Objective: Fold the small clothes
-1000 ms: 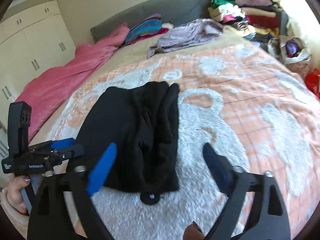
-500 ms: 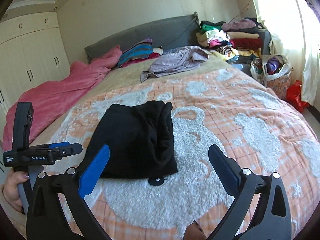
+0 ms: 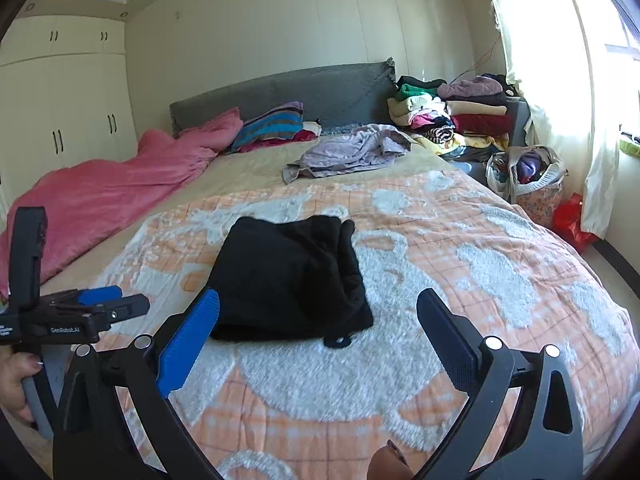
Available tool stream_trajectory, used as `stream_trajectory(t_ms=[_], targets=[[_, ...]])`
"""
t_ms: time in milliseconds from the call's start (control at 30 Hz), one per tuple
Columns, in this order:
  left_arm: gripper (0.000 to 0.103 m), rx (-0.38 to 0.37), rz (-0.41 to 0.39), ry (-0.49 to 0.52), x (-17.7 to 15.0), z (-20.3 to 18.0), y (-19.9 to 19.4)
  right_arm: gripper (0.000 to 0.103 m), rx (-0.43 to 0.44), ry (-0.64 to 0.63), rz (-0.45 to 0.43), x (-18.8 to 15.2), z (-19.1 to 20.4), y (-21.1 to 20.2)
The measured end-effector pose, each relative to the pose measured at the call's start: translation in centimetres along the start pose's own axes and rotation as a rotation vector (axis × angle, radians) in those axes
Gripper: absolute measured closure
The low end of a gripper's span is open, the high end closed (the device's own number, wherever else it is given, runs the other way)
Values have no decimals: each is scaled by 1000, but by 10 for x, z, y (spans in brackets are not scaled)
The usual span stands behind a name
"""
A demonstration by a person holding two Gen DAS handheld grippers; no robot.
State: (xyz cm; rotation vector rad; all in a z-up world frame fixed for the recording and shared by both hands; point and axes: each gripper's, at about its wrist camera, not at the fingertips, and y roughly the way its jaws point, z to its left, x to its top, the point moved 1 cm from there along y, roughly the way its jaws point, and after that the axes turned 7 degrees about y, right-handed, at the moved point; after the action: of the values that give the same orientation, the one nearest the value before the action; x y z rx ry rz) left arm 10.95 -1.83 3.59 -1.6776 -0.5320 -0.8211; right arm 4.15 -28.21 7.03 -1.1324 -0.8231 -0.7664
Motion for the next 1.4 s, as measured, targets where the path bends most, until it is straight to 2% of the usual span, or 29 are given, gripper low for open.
stream_trajectory(t_ms=[300,500,600,1400], targets=[[10,6,-36,16,-35,0,-16,5,-28,-23,6,-40,25,-4],[10,15,-6,-10,-64,6,-9,5,-66,-41,37,-66,31,4],[10,33,18,5,-72,5,-4,5,-75,-27,85,-77,28,12],[10,65,21,-12,-81,9,-6,5,-97,-23,112,-86,21,15]])
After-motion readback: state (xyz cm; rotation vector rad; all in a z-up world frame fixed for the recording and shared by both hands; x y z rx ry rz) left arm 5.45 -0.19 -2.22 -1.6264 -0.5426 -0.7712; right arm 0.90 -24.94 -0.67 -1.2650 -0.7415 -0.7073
